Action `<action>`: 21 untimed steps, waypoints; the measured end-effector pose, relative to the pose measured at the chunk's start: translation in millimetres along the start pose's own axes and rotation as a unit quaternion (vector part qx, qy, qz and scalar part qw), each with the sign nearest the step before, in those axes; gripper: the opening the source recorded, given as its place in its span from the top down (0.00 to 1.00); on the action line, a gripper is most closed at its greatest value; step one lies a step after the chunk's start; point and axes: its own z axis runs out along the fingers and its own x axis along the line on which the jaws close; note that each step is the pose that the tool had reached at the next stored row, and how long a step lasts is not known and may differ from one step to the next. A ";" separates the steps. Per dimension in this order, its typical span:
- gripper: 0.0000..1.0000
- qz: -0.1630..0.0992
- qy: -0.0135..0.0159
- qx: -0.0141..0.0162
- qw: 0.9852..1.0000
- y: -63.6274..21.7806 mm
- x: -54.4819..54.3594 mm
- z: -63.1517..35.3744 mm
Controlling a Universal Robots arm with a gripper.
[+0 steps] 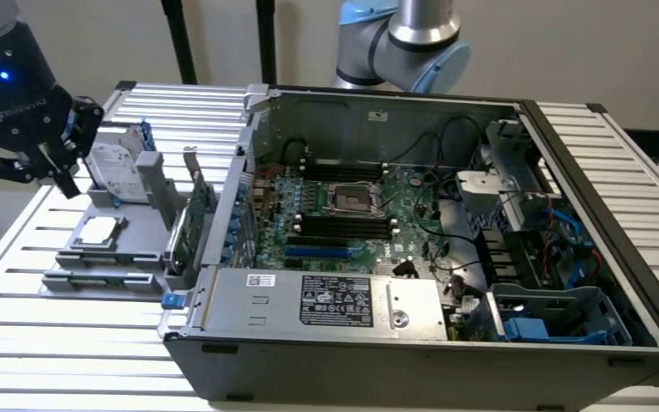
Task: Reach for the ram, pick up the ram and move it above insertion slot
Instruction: 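Pick up the ram and move it above insertion slot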
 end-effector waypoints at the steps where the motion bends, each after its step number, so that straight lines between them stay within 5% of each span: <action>1: 0.89 -0.009 0.000 0.000 1.000 0.0 0.0 0.1; 6: 0.89 -0.055 0.002 0.000 0.999 0.0 0.0 0.3; 11: 0.89 -0.100 0.004 0.000 0.995 0.0 0.0 0.4; 16: 0.89 -0.143 0.006 0.000 0.990 0.0 0.0 0.6; 21: 0.89 -0.185 0.007 0.000 0.983 0.0 0.0 0.9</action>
